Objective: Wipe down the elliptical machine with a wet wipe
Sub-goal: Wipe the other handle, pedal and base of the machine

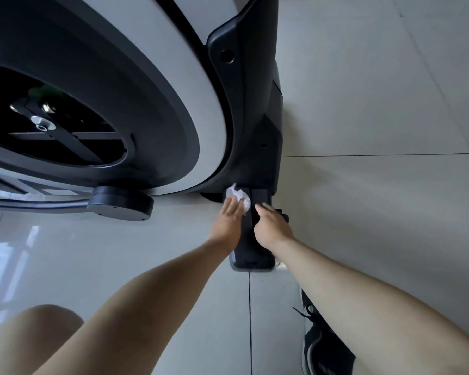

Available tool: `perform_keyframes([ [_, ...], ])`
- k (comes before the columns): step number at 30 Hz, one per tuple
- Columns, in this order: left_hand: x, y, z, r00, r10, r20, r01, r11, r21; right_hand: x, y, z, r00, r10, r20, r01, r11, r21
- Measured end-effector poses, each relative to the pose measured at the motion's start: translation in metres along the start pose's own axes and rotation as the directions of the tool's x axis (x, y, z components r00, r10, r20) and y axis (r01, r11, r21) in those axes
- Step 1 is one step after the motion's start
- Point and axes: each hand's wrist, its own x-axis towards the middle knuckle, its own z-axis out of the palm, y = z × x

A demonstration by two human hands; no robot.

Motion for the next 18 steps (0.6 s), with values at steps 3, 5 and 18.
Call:
perform_keyframes([
  [3, 0.002, -0.005, -0.004, 0.986, -0.163, 0.017, 0.164, 0.984, -0.07, 0.005, -0.005, -0.004, 1.0, 0.012, 0.027, -0.013, 1.0, 0.017],
  [5, -0.005, -0.002, -0.003, 0.982, -0.177, 0.063, 0.181, 0.981, -0.063, 0.004, -0.004, -0.003, 0.999, 0.023, 0.049, -0.024, 0.999, 0.024],
  [18, 0.027, 0.009, 0.0, 0.944, -0.326, -0.047, 0.291, 0.893, -0.344, 0.006, -0.011, 0.011, 0.999, 0.028, 0.019, -0.026, 0.995, -0.093],
])
